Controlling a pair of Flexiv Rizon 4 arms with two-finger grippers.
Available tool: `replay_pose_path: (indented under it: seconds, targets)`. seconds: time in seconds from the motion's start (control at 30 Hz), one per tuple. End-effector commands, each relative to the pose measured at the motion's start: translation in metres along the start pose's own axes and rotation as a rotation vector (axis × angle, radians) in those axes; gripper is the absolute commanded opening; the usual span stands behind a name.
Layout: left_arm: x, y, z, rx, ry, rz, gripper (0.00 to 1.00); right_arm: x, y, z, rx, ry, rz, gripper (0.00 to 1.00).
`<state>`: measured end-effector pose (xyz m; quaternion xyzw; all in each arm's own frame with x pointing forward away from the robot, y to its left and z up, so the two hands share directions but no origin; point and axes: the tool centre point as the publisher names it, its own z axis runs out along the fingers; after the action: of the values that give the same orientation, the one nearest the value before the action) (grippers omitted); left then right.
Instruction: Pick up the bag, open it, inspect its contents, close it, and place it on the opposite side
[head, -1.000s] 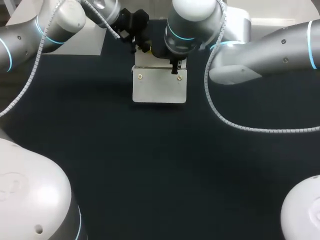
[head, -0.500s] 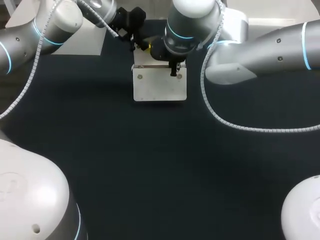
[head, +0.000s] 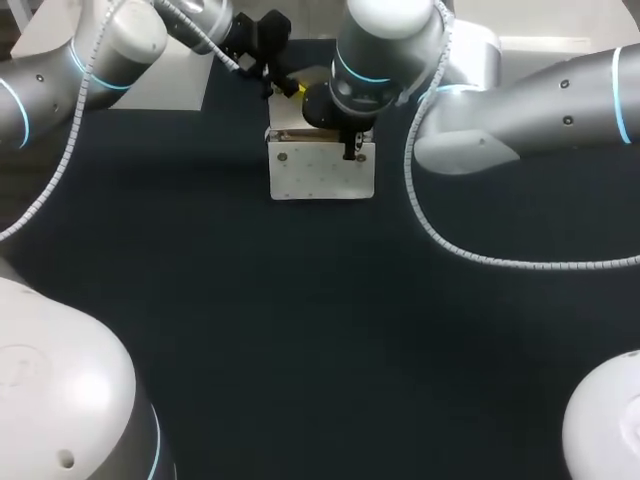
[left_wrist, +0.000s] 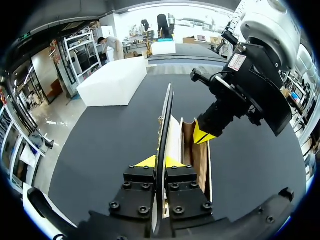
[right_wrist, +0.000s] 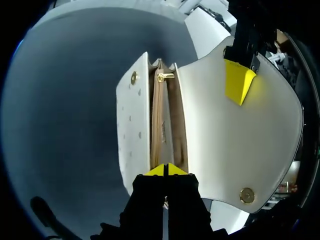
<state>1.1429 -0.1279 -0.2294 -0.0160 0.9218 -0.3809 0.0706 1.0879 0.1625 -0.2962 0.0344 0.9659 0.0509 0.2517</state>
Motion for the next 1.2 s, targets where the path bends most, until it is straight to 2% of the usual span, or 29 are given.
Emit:
replay_pose_path:
  seconds: [0.03,0.33,0.77,1.07,1.13,1.17,1.2]
  targets:
    - [-0.007,0.001,0.001,0.018,0.011,0.001,0.0,0.004,-0.001,0.0,-0.003,0.005,-0.003,0.0]
    - [-0.006,-0.005,-0.001,0.04,0.017,0.009,0.0,0.008,-0.002,0.004,-0.007,0.019,-0.022,0.0]
    - [0.003,-0.008,-0.002,0.07,0.077,0.039,0.0,-0.004,0.001,0.024,-0.021,0.031,-0.016,0.0]
    - [0.004,-0.006,-0.002,0.08,0.097,0.036,0.0,0.003,-0.003,0.04,0.006,0.091,-0.026,0.0]
    - [0.004,-0.005,-0.001,0.081,0.102,0.035,0.0,0.005,-0.004,0.042,0.003,0.101,-0.028,0.42]
    - [0.004,-0.005,0.0,0.085,0.109,0.035,0.0,0.006,-0.004,0.043,0.007,0.108,-0.025,0.96]
    - [0.004,-0.004,0.001,0.085,0.109,0.034,0.0,0.007,-0.005,0.044,0.006,0.112,-0.025,1.0]
